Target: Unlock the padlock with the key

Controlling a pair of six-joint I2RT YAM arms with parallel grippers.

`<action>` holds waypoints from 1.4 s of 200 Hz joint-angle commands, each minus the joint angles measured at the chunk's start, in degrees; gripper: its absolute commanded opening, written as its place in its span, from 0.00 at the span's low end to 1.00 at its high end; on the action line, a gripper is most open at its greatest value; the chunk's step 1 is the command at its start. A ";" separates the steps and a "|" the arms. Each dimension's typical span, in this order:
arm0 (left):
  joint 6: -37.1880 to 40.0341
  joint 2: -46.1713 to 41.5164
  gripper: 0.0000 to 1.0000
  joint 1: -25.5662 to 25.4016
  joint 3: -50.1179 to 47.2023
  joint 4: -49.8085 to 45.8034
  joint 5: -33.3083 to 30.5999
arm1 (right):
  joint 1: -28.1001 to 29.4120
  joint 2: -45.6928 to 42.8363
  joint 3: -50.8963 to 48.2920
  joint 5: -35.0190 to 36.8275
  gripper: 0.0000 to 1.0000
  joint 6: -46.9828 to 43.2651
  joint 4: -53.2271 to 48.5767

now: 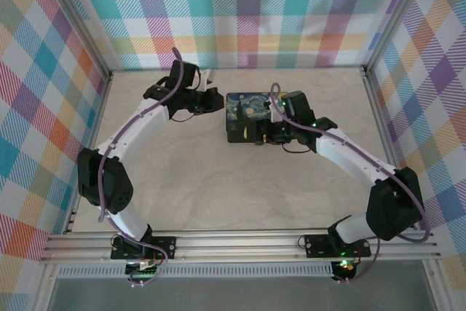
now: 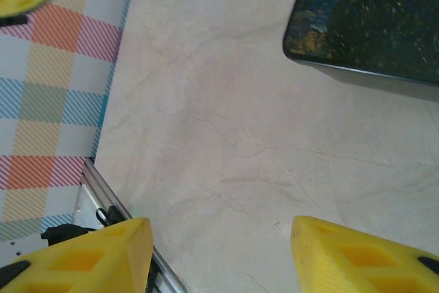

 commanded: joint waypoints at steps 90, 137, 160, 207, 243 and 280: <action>6.83 -3.83 0.00 -7.73 3.03 -6.75 9.41 | 0.25 -5.50 0.39 5.61 0.48 -24.04 0.99; 7.00 -3.67 0.00 -8.17 3.29 -7.14 10.53 | 0.34 -4.46 1.15 1.94 0.48 -25.41 2.15; 7.01 -3.39 0.00 -8.17 3.34 -7.07 10.64 | 0.51 -3.85 1.50 0.48 0.48 -25.40 2.65; 6.56 -2.64 0.00 -8.42 3.51 -6.69 11.86 | 1.00 -3.47 1.58 0.40 0.48 -24.97 3.68; 7.18 -2.17 0.00 -8.67 3.51 -7.09 13.09 | 0.98 -2.43 2.94 1.13 0.41 -24.35 3.28; 7.01 -2.11 0.00 -8.66 3.25 -6.74 13.19 | 1.04 -2.14 3.26 -0.23 0.33 -24.53 2.76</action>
